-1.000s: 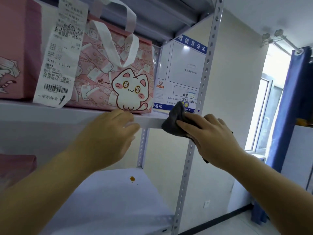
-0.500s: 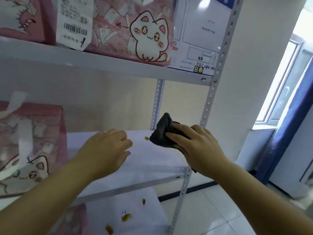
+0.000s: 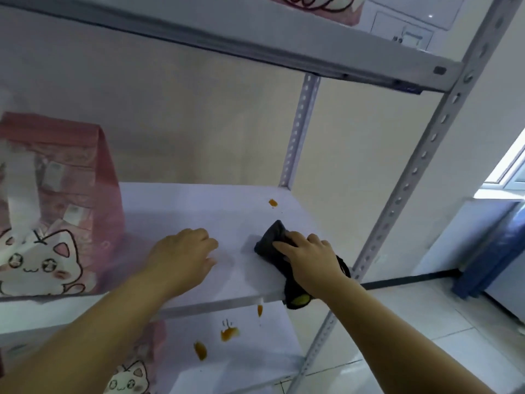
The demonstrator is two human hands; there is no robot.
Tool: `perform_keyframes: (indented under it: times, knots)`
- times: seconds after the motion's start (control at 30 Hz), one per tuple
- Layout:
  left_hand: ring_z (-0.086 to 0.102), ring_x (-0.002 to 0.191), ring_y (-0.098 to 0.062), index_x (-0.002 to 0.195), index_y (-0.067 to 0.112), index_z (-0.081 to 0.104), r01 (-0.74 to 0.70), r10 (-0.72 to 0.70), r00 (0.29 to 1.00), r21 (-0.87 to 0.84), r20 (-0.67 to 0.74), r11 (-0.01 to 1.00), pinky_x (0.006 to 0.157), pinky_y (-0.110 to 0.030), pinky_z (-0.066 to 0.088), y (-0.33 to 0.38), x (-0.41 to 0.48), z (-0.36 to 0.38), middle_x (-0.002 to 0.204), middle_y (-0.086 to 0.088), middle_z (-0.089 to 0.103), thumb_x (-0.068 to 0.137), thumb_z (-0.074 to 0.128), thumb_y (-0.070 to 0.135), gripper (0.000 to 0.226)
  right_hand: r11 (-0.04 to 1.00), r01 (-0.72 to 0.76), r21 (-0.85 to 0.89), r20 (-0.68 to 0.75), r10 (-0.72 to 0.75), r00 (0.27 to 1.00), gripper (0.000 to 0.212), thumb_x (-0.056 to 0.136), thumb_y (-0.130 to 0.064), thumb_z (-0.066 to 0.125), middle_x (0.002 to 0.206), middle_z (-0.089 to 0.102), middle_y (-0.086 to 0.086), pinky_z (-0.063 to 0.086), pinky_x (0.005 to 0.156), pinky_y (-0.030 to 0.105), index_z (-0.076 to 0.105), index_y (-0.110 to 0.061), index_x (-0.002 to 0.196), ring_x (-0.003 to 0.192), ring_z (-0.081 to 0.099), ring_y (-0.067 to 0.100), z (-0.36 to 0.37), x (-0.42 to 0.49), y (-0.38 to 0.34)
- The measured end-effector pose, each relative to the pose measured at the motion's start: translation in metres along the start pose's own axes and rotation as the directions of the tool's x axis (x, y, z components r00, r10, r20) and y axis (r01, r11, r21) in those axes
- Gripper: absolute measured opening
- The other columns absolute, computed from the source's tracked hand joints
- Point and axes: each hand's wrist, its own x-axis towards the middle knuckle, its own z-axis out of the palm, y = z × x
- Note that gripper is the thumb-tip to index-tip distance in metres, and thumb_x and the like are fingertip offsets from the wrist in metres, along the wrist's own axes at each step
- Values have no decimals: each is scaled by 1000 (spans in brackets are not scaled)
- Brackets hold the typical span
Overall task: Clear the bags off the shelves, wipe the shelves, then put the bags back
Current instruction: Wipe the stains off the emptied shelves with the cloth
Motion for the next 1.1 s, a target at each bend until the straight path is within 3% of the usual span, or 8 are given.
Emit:
perform_keyframes:
  times: [0.33,0.6,0.73,0.93,1.0,1.1]
  knots:
    - [39,126,-17,134,31,41,98,-89,982,-47,166,994,99,-34,39,-16,66,33,141,8,39,95,34,45,42,993,-116,5,89,115,989,58,91,-19,42,152,19,2,30,97,44,24,-41,141,118,34,37,40,103,38]
    - [52,101,-21,107,26,56,85,-84,994,-10,76,996,76,-31,43,-22,83,51,113,6,53,94,32,47,34,930,-363,46,151,353,923,53,91,-16,37,151,21,6,30,95,49,28,-38,138,119,32,39,61,173,62]
    - [56,99,-21,106,26,56,44,-45,997,26,70,999,74,-31,43,-23,85,49,110,4,54,95,31,47,35,935,-335,119,233,302,924,55,93,-18,36,153,17,-2,31,98,47,25,-44,141,124,32,36,62,196,61]
    - [56,101,-20,109,27,57,14,-15,999,8,51,1000,76,-31,45,-25,84,46,111,5,56,95,30,48,37,956,-26,294,131,-14,991,51,95,-16,35,152,25,-12,32,92,41,37,-46,136,121,38,30,67,194,40]
    - [56,101,-19,107,27,57,7,-7,999,-7,49,1000,76,-30,44,-26,84,46,110,5,56,95,30,49,37,946,-49,322,126,8,992,52,94,-14,35,150,28,-12,32,92,40,38,-45,136,119,39,29,70,191,42]
    - [57,102,-16,106,28,57,6,-6,1000,-7,28,1000,74,-28,43,-30,84,46,110,8,56,93,30,51,38,915,-263,306,193,211,958,54,92,-15,36,150,27,-9,33,96,44,34,-43,138,121,36,32,69,197,49]
